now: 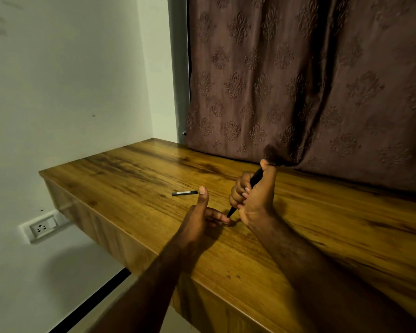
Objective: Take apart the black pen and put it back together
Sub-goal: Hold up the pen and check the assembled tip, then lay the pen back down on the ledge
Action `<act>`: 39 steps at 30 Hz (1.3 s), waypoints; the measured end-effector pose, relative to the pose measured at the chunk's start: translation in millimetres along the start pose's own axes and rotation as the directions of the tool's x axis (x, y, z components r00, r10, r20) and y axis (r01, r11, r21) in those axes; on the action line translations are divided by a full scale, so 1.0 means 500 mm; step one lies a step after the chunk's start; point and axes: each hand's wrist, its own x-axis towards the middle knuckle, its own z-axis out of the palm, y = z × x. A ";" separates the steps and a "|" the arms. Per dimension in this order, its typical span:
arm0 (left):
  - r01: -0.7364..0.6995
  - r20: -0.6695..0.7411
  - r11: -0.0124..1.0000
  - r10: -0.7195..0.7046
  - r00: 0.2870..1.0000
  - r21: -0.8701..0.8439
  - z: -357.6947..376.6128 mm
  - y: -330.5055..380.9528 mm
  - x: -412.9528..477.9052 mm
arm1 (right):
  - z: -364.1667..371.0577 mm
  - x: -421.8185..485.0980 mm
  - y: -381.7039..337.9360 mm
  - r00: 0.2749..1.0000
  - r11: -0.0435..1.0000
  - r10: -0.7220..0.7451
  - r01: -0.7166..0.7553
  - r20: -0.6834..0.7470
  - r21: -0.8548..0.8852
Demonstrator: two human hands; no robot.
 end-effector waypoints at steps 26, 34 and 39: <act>0.020 -0.042 0.931 -0.038 0.998 -0.363 0.005 0.007 -0.010 | -0.001 -0.013 0.061 0.955 0.908 -0.289 0.254 -0.061 -0.333; -0.092 -0.251 0.940 0.007 0.968 -0.328 -0.016 -0.008 0.007 | -0.053 0.022 0.058 0.993 0.965 0.016 -0.045 -0.114 -0.258; -0.093 -0.285 0.908 -0.030 0.958 -0.408 -0.027 -0.009 0.010 | -0.080 0.029 0.057 0.988 0.958 0.143 -0.152 -0.054 -0.243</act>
